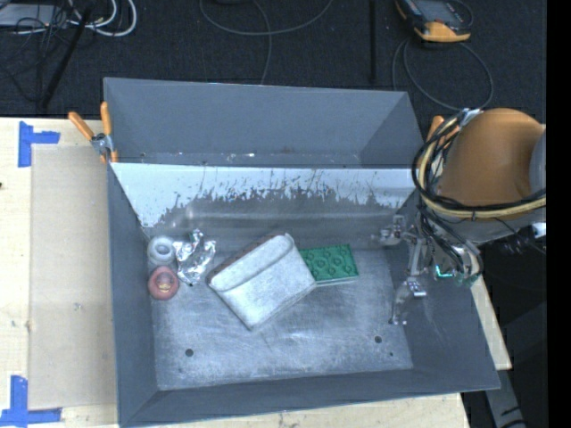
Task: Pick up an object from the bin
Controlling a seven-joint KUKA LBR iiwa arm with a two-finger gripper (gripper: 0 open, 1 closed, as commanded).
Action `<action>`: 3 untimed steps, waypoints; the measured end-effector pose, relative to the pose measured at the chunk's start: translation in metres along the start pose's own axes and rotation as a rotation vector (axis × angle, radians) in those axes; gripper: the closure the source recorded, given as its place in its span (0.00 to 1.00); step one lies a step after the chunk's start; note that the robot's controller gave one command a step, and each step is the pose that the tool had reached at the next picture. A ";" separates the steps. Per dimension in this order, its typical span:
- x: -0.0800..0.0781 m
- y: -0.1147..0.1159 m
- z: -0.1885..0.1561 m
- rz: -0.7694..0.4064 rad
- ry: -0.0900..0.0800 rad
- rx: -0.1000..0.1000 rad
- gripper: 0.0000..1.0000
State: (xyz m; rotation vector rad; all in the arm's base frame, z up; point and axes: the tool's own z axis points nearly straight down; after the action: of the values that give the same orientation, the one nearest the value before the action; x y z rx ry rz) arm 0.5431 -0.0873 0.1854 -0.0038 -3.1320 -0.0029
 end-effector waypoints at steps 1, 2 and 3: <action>-0.042 0.026 0.114 0.031 -0.022 0.002 0.00; 0.008 0.046 0.059 -0.215 -0.009 0.002 0.00; -0.056 0.043 0.107 -0.297 -0.016 0.002 0.00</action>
Offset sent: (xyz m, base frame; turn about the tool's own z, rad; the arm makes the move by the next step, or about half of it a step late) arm 0.0368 0.0258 -0.1154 0.0300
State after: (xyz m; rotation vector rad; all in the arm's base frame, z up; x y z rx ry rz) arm 0.5977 -0.0446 0.0778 0.4615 -3.1139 -0.0016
